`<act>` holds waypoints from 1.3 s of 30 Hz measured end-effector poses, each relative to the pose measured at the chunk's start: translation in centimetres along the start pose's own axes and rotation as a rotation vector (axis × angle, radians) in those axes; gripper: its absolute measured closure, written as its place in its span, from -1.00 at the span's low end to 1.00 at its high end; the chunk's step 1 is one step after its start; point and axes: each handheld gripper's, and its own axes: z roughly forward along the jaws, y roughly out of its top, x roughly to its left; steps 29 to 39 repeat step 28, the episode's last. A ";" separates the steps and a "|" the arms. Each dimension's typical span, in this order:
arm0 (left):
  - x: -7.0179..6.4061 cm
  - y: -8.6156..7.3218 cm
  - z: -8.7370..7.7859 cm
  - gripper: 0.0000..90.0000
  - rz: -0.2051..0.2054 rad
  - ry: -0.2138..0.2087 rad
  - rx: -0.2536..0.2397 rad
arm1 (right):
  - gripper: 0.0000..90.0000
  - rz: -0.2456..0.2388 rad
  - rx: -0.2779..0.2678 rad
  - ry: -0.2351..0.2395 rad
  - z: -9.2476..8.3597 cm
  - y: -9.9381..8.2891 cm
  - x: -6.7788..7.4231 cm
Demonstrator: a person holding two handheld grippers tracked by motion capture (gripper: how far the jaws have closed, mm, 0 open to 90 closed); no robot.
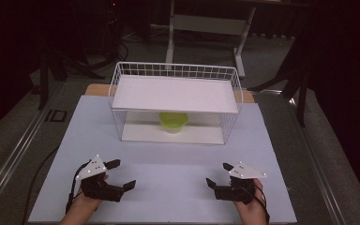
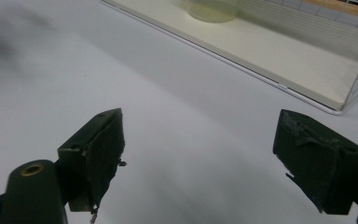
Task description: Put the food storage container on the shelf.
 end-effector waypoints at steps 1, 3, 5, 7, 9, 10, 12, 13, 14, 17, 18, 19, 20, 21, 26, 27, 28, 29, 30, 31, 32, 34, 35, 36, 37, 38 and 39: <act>0.1 0.0 0.0 -0.96 0.005 0.004 0.004 | -0.64 0.006 -0.003 0.007 -0.1 0.0 -0.2; 0.2 -0.1 0.1 -0.96 -0.001 0.003 0.004 | -0.64 0.000 -0.003 -0.002 -0.1 -0.1 -0.4; 0.3 -0.2 0.1 -0.97 -0.008 0.004 0.007 | -0.64 0.005 -0.009 -0.002 0.0 -0.2 -0.6; 0.3 -0.4 0.2 -0.96 -0.013 -0.001 0.004 | -0.64 -0.004 0.000 -0.016 0.0 -0.3 -0.7; 0.3 -0.5 0.3 -0.97 -0.017 0.000 0.003 | -0.64 -0.004 0.010 -0.021 0.1 -0.5 -0.9; 0.2 -0.6 0.4 -0.96 -0.012 0.000 0.007 | -0.64 0.003 0.011 -0.028 0.1 -0.6 -0.9; 0.1 -0.6 0.4 -0.96 -0.004 -0.001 0.008 | -0.64 0.011 0.013 -0.029 0.2 -0.8 -1.2; 0.0 -0.6 0.4 -0.96 -0.005 -0.001 0.005 | -0.64 0.009 0.015 -0.038 0.2 -0.8 -1.3; 0.0 -0.5 0.4 -0.97 -0.004 -0.001 0.002 | -0.64 0.006 0.014 -0.044 0.2 -0.9 -1.4; 0.1 -0.5 0.2 -0.97 -0.006 0.008 -0.003 | -0.64 0.025 0.014 -0.040 0.3 -1.0 -1.8; 0.1 -0.6 0.1 -0.96 -0.006 0.008 -0.002 | -0.64 0.031 0.013 -0.040 0.3 -1.0 -1.9; 0.2 -0.6 0.0 -0.96 -0.006 0.011 -0.003 | -0.64 0.035 0.016 -0.039 0.4 -1.1 -2.0; 0.3 -0.6 0.0 -0.96 -0.009 0.014 -0.003 | -0.64 0.038 0.018 -0.042 0.4 -1.1 -2.1; 0.3 -0.7 0.0 -0.96 -0.011 0.016 -0.002 | -0.64 0.040 0.016 -0.043 0.4 -1.1 -2.1; 0.4 -0.8 0.0 -0.96 -0.018 0.016 0.003 | -0.64 0.034 0.015 -0.042 0.5 -1.0 -2.1; 0.4 -0.8 0.0 -0.96 -0.015 0.016 0.005 | -0.64 0.032 0.014 -0.046 0.5 -1.0 -2.1; 0.4 -0.9 0.0 -0.96 -0.015 0.015 0.004 | -0.64 0.032 0.015 -0.042 0.5 -1.0 -2.1; 0.4 -0.9 0.0 -0.96 -0.015 0.015 0.004 | -0.64 0.032 0.015 -0.042 0.5 -1.0 -2.1; 0.4 -0.9 0.0 -0.96 -0.015 0.015 0.004 | -0.64 0.032 0.015 -0.042 0.5 -1.0 -2.1; 0.4 -0.9 0.0 -0.96 -0.015 0.015 0.004 | -0.64 0.032 0.015 -0.042 0.5 -1.0 -2.1; 0.4 -0.9 0.0 -0.96 -0.015 0.015 0.004 | -0.64 0.032 0.015 -0.042 0.5 -1.0 -2.1; 0.4 -0.9 0.0 -0.96 -0.015 0.015 0.004 | -0.64 0.032 0.015 -0.042 0.5 -1.0 -2.1; 0.4 -0.9 0.0 -0.96 -0.015 0.015 0.004 | -0.64 0.032 0.015 -0.042 0.5 -1.0 -2.1; 0.4 -0.9 0.0 -0.96 -0.015 0.015 0.004 | -0.64 0.032 0.015 -0.042 0.5 -1.0 -2.1; 0.4 -0.9 0.0 -0.96 -0.015 0.015 0.004 | -0.64 0.032 0.015 -0.042 0.5 -1.0 -2.1; 0.4 -0.9 0.0 -0.96 -0.015 0.015 0.004 | -0.64 0.032 0.015 -0.042 0.5 -1.0 -2.1; 0.4 -0.9 0.0 -0.96 -0.015 0.015 0.004 | -0.64 0.032 0.015 -0.042 0.5 -1.0 -2.1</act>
